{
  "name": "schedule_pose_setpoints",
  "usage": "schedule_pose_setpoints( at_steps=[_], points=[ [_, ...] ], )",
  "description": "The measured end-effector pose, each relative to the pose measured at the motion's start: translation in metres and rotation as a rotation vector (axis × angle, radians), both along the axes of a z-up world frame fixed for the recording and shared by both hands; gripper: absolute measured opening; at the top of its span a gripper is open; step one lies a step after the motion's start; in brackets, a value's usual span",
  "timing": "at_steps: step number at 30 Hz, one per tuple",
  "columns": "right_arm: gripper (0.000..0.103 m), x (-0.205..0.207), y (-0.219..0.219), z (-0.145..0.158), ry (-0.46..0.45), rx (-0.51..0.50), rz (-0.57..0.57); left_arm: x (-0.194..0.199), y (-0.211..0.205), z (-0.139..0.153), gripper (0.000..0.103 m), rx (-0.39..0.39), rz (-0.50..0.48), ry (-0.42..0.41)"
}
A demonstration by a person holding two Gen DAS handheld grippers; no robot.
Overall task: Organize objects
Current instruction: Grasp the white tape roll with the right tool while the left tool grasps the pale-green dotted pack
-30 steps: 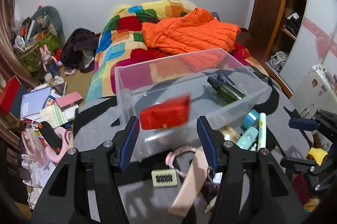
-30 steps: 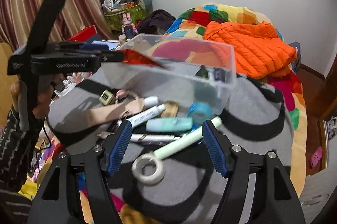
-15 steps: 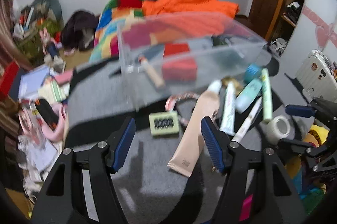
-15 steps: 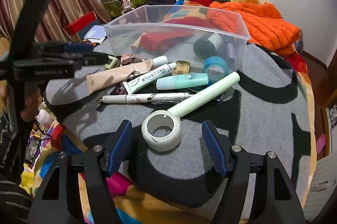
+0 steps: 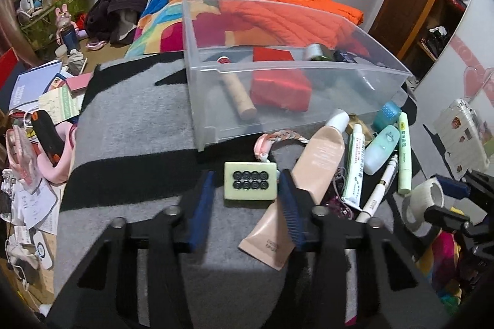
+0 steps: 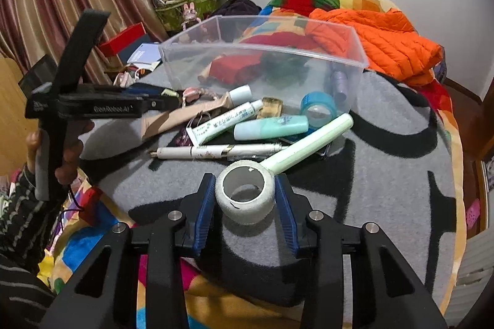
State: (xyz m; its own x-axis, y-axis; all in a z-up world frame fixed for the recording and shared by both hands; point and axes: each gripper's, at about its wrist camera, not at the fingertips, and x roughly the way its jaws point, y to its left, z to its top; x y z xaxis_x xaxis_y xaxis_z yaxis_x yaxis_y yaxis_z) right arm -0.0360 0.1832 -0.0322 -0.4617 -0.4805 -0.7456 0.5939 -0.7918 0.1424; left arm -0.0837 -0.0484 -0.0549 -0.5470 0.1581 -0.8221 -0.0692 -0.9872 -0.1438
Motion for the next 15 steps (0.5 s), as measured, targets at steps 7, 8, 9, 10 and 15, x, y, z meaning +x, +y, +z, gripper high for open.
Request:
schedule_pose_setpoints(
  at_steps=[7, 8, 9, 10, 15],
  points=[
    [0.036, -0.007, 0.005, 0.015, 0.031, -0.031, -0.026, 0.009, 0.005, 0.009, 0.033, -0.030, -0.003, 0.042],
    [0.036, -0.009, 0.005, 0.017, 0.037, -0.034, -0.031, 0.011, 0.006, 0.012, 0.033, -0.033, -0.004, 0.050],
    [0.036, -0.011, 0.005, 0.018, 0.041, -0.036, -0.035, 0.013, 0.007, 0.016, 0.033, -0.036, -0.004, 0.060],
    [0.036, -0.015, 0.005, 0.020, 0.044, -0.039, -0.041, 0.014, 0.008, 0.019, 0.033, -0.037, -0.004, 0.070],
    [0.036, -0.030, 0.004, 0.032, 0.071, -0.062, -0.062, 0.021, 0.009, 0.043, 0.033, -0.021, -0.010, 0.132]
  ],
)
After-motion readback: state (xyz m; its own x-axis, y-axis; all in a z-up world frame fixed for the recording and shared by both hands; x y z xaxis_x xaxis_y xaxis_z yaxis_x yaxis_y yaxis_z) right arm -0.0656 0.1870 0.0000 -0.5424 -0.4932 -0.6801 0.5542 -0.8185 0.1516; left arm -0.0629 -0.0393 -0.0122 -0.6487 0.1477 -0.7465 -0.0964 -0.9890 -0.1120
